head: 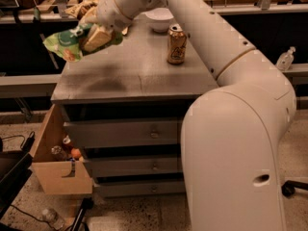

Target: Pick green rice chip bag

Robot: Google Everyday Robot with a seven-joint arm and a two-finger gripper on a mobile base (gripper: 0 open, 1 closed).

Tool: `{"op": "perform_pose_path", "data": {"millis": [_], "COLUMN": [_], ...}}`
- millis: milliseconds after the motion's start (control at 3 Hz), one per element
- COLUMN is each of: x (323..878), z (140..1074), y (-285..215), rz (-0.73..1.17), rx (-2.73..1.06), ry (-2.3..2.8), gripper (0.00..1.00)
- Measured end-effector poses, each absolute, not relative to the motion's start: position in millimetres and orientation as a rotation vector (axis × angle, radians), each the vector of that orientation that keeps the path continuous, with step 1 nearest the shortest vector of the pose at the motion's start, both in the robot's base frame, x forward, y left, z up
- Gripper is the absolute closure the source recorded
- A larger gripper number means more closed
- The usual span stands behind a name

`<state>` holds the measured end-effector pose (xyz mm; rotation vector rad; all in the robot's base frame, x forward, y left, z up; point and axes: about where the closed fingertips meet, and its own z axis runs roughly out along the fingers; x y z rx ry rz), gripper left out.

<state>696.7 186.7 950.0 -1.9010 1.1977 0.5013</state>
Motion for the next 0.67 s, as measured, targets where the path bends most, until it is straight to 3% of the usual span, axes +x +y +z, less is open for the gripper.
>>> {"op": "perform_pose_path", "data": {"millis": [667], "x": [677], "z": [1024], "y": [144], "rz": [0.391], "rx": [-1.817], "ry": [1.106], "gripper": [1.00]}}
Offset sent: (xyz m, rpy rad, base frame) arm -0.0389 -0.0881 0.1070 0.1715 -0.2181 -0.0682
